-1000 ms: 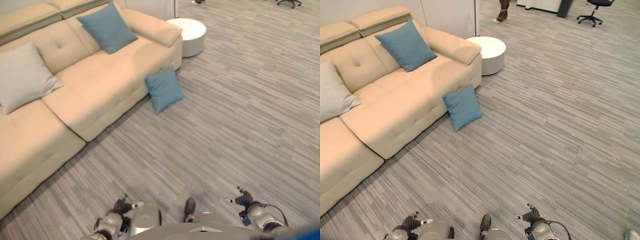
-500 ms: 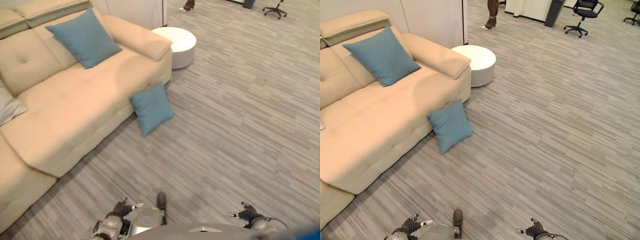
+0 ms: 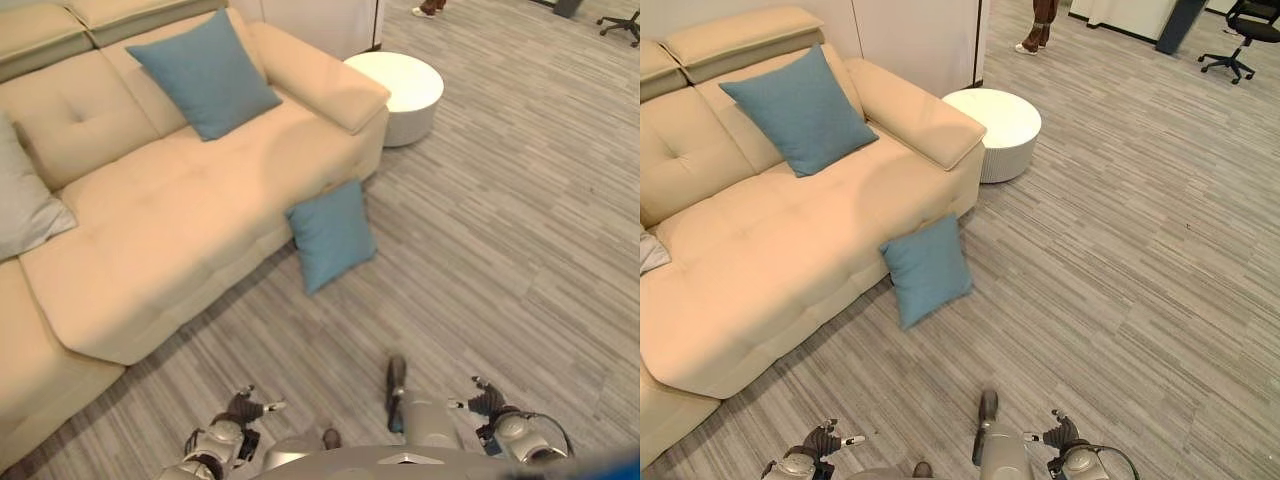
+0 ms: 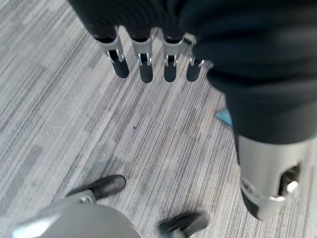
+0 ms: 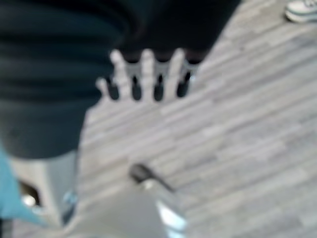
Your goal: Pick up all the scattered cushions and arrange them neatly on the sofa.
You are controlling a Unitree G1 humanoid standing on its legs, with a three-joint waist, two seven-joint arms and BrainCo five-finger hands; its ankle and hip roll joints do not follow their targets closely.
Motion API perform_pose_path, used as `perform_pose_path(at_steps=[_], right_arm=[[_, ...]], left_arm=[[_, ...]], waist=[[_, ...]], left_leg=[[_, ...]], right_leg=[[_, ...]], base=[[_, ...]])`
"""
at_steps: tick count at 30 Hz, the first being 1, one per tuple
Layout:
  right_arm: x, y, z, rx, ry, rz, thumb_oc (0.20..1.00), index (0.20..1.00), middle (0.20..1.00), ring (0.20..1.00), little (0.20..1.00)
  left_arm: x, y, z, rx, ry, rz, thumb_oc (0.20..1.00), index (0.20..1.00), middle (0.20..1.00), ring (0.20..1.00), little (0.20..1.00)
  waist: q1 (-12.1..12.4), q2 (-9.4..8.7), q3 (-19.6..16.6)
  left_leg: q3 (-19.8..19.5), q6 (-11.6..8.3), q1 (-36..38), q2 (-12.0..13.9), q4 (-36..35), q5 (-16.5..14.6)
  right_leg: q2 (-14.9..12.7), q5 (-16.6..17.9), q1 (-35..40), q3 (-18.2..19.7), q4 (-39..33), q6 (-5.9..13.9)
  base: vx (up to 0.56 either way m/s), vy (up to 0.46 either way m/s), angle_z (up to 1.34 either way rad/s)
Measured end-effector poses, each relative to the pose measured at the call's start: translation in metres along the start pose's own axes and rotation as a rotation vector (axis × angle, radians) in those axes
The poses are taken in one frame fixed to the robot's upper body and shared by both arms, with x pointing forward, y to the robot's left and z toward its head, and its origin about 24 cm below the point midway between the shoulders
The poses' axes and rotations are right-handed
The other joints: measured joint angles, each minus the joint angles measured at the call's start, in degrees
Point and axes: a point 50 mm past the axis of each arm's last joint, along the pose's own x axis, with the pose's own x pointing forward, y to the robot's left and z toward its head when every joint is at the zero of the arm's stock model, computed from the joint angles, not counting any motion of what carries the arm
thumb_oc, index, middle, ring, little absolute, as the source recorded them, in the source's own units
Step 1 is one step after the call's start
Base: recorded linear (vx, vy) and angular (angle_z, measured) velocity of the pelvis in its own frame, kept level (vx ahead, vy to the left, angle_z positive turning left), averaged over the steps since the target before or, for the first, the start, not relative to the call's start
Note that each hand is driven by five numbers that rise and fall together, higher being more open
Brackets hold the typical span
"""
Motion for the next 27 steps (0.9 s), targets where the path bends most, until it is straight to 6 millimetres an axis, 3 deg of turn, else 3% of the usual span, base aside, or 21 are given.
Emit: perform_pose_path(at_steps=[1, 3, 4, 6, 7, 8, 9, 10, 11, 13, 16, 17, 19, 21, 23, 24, 25, 27], right_arm=[[-0.002, 0.0, -0.012, -0.006, 0.04, 0.0, 1.0, 1.0, 1.0, 1.0, 1.0], [-0.003, -0.001, -0.016, -0.006, 0.055, -0.001, 1.0, 1.0, 1.0, 1.0, 1.0], [-0.002, -0.003, -0.014, 0.002, 0.052, -0.01, 1.0, 1.0, 1.0, 1.0, 1.0], [-0.002, -0.006, -0.011, 0.032, 0.039, -0.024, 1.0, 1.0, 1.0, 1.0, 1.0], [-0.001, -0.007, -0.01, 0.031, 0.028, -0.025, 1.0, 1.0, 1.0, 1.0, 1.0], [0.0, -0.011, -0.004, 0.033, 0.008, -0.035, 1.0, 1.0, 1.0, 1.0, 1.0], [0.001, -0.013, -0.001, 0.034, 0.005, -0.039, 1.0, 1.0, 1.0, 1.0, 1.0], [0.002, -0.013, 0.001, 0.035, 0.001, -0.04, 1.0, 1.0, 1.0, 1.0, 1.0], [0.002, -0.012, 0.003, 0.041, -0.004, -0.037, 1.0, 1.0, 1.0, 1.0, 1.0], [0.002, -0.013, 0.002, 0.056, 0.002, -0.041, 1.0, 1.0, 1.0, 1.0, 1.0], [0.001, -0.013, -0.005, 0.054, 0.026, -0.042, 1.0, 1.0, 1.0, 1.0, 1.0], [0.0, -0.012, -0.013, 0.052, 0.057, -0.04, 1.0, 1.0, 1.0, 1.0, 1.0], [-0.001, -0.011, -0.015, 0.055, 0.063, -0.038, 1.0, 1.0, 1.0, 1.0, 1.0], [-0.004, -0.011, -0.024, 0.056, 0.082, -0.037, 1.0, 1.0, 1.0, 1.0, 1.0], [-0.005, -0.01, -0.029, 0.053, 0.098, -0.035, 1.0, 1.0, 1.0, 1.0, 1.0], [-0.006, -0.007, -0.033, 0.051, 0.107, -0.027, 1.0, 1.0, 1.0, 1.0, 1.0], [-0.007, -0.005, -0.033, 0.05, 0.102, -0.02, 1.0, 1.0, 1.0, 1.0, 1.0], [-0.005, -0.006, -0.026, 0.048, 0.078, -0.021, 1.0, 1.0, 1.0, 1.0, 1.0]], left_arm=[[-0.001, -0.008, 0.001, -0.005, -0.004, -0.018, 1.0, 1.0, 1.0, 1.0, 1.0], [-0.001, -0.012, 0.002, -0.009, -0.008, -0.029, 1.0, 1.0, 1.0, 1.0, 1.0], [-0.001, -0.012, 0.001, -0.005, -0.007, -0.03, 1.0, 1.0, 1.0, 1.0, 1.0], [0.0, -0.01, 0.002, -0.009, -0.007, -0.021, 1.0, 1.0, 1.0, 1.0, 1.0], [0.001, -0.007, 0.007, -0.006, -0.02, -0.015, 1.0, 1.0, 1.0, 1.0, 1.0], [0.001, -0.006, 0.005, -0.006, -0.016, -0.012, 1.0, 1.0, 1.0, 1.0, 1.0], [0.001, -0.004, 0.006, -0.003, -0.021, -0.009, 1.0, 1.0, 1.0, 1.0, 1.0], [0.002, 0.0, 0.011, 0.0, -0.034, 0.0, 1.0, 1.0, 1.0, 1.0, 1.0], [0.003, 0.005, 0.012, 0.004, -0.039, 0.011, 1.0, 1.0, 1.0, 1.0, 1.0], [0.003, 0.007, 0.015, 0.007, -0.048, 0.016, 1.0, 1.0, 1.0, 1.0, 1.0], [0.003, 0.003, 0.013, 0.006, -0.041, 0.005, 1.0, 1.0, 1.0, 1.0, 1.0], [0.003, 0.001, 0.015, 0.004, -0.046, 0.0, 1.0, 1.0, 1.0, 1.0, 1.0], [0.002, 0.001, 0.012, -0.002, -0.04, 0.001, 1.0, 1.0, 1.0, 1.0, 1.0], [0.0, 0.0, 0.001, -0.003, -0.011, -0.007, 1.0, 1.0, 1.0, 1.0, 1.0], [-0.002, -0.002, -0.008, -0.002, 0.012, -0.021, 1.0, 1.0, 1.0, 1.0, 1.0], [-0.002, -0.002, -0.009, -0.002, 0.018, -0.021, 1.0, 1.0, 1.0, 1.0, 1.0], [-0.004, -0.001, -0.016, 0.0, 0.037, -0.019, 1.0, 1.0, 1.0, 1.0, 1.0], [-0.002, 0.003, -0.01, 0.003, 0.026, -0.01, 1.0, 1.0, 1.0, 1.0, 1.0]], waist=[[-0.69, 1.11, -0.7], [-0.98, 1.26, -1.01], [-0.68, 1.08, -1.16], [-1.2, 1.03, -1.5], [-1.04, 0.54, -1.34], [-0.2, 0.14, -1.04], [-0.16, 0.02, -0.88], [0.27, -0.86, -0.31], [0.4, -1.91, 0.2], [0.22, -2.32, 0.82], [0.08, -0.22, 1.68], [0.0, 0.32, 1.85], [0.66, 0.69, 1.47], [0.47, 0.81, -0.15], [0.25, 1.17, -1.66], [0.45, 0.8, -1.89], [0.24, 0.58, -2.2], [0.22, 1.57, -1.69]], left_leg=[[-2.27, -1.79, 0.28, 2.22, 2.48, -2.22], [-2.42, -2.97, -0.96, 3.33, 6.93, -2.8], [-0.69, -4.24, -3.91, 3.96, 13.23, -2.36], [0.21, -6.22, -9.36, 4.53, 25.69, -2.52], [1.3, -8.03, -12.49, 4.75, 33.2, -1.1], [3.21, -8.46, -17.53, 5.91, 41.68, 3.41], [5.32, -8.3, -19.9, 7.15, 45.6, 4.7], [7.9, -7.08, -21.55, 7.76, 45.22, 3.35], [9.88, -6.54, -22.08, 7.51, 39.09, 2.46], [11.86, -6.33, -23.01, 6.53, 22.32, 3.12], [16.35, -7.51, -23.48, 7.11, 6.21, 9.43], [18.58, -8.01, -24.31, 7.9, 4.32, 11.67], [19.97, -7.57, -24.75, 8.7, 5.4, 12.76], [18.11, -6.97, -22.57, 7.9, 5.23, 12.77], [18.22, -2.38, -19.93, 7.01, 2.46, 15.32], [18.93, -1.21, -17.99, 6.03, 0.76, 14.67], [19.61, 1.44, -16.12, 4.67, -0.15, 14.46], [19.78, 2.26, -14.51, 4.61, -1.32, 13.9]], right_leg=[[1.03, 2.45, 1.5, -1.22, 1.86, -1.04], [2.23, 2.84, 3.4, -1.86, 0.79, -3.11], [2.92, 3.53, 6.14, -3.02, -1.78, -6.76], [3.3, 3.53, 9.2, -4.73, -4.91, -7.68], [3.34, 3.35, 10.97, -5.42, -6.45, -9.31], [3.92, 2.22, 12.73, -5.74, -7.91, -11.13], [4.3, 1.93, 13.8, -5.93, -8.77, -11.54], [4.07, 1.87, 15.16, -6.17, -10.4, -11.66], [3.57, 1.91, 16.56, -6.18, -11.92, -11.72], [3.5, 1.29, 17.15, -7.1, -12.38, -11.72], [5.58, -1.26, 20.32, -9.55, -12.44, -11.13], [6.83, -2.29, 21.22, -10.51, -12.43, -11.07], [7.48, -3.7, 22.9, -9.94, -12.44, -10.51], [7.46, -5.54, 24.81, -8.82, -12.08, -8.97], [6.8, -7.06, 25.69, -8.59, -10.87, -7.09], [5.61, -8.34, 25.68, -8.05, -8.65, -5.87], [3.74, -10.51, 24.53, -7.49, -3.15, -3.55], [1.51, -13.19, 17.9, -7.5, 12.14, -0.73]], base=[[0.25, -0.252, 0.87], [0.2, -0.29, 0.75], [0.14, -0.265, 0.48], [0.05, -0.175, 0.43], [0.17, -0.286, 0.3], [0.22, -0.243, 0.25], [0.24, -0.142, 0.24], [0.22, -0.043, 0.26], [0.16, -0.015, 0.26], [0.25, 0.001, 0.21], [0.28, 0.027, 0.27], [0.18, 0.046, 0.27], [0.32, 0.119, -0.11], [0.3, 0.163, -0.24], [0.16, 0.108, -0.13], [0.12, 0.153, -0.22], [0.15, 0.191, -0.29], [0.1, 0.108, -0.13]])
